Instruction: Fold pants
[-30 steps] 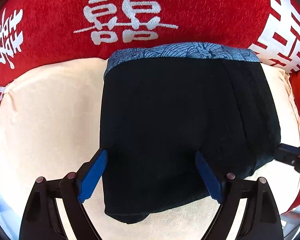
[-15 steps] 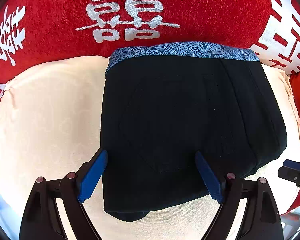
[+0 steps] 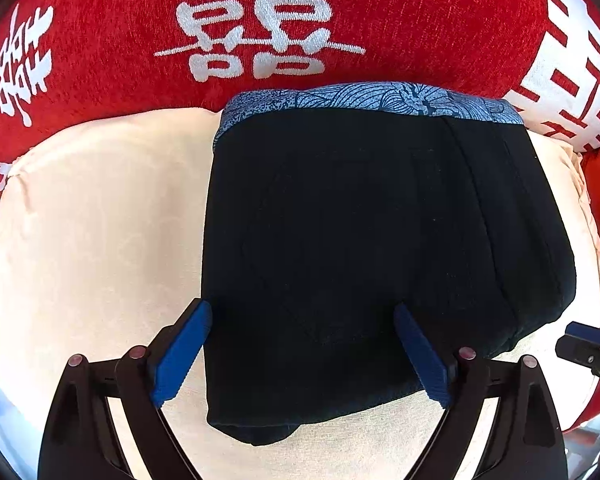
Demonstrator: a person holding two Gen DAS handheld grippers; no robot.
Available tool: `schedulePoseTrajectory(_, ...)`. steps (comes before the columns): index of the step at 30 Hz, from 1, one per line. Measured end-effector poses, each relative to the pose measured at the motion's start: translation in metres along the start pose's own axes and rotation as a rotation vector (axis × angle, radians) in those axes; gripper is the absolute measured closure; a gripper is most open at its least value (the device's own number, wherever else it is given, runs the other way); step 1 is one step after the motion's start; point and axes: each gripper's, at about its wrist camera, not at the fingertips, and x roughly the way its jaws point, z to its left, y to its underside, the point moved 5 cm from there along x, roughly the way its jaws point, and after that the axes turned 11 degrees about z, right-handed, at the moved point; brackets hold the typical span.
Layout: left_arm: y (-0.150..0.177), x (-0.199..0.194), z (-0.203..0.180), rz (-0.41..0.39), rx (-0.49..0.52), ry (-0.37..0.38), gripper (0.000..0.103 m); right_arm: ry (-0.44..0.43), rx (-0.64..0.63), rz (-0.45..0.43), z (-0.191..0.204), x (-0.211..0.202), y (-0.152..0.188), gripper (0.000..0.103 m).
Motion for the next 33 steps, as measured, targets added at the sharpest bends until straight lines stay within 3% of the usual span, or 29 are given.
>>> schedulePoseTrajectory(6,-0.002,0.001,0.002,0.006,-0.008,0.002,0.006,-0.007,0.007,0.003,-0.001,0.000,-0.002,0.038)
schedulePoseTrajectory(12,-0.004,0.005,0.008,0.029,-0.017,0.052,0.006,-0.007,0.000,0.005,0.000,-0.002,-0.004,0.033)
schedulePoseTrajectory(17,-0.007,0.004,0.019,0.058,-0.015,0.120,0.006,-0.052,0.003,-0.013,0.001,-0.010,-0.011,0.022)
schedulePoseTrajectory(22,-0.014,0.000,0.047,0.088,-0.065,0.253,0.006,-0.110,-0.020,-0.056,0.000,-0.022,-0.023,0.019)
schedulePoseTrajectory(28,-0.030,0.006,0.081,0.099,-0.113,0.278,0.006,-0.161,-0.012,-0.055,-0.008,-0.023,-0.048,0.018)
schedulePoseTrajectory(33,-0.039,0.015,0.084,0.120,-0.099,0.314,0.006,-0.195,-0.012,-0.022,-0.013,-0.011,-0.067,0.015)
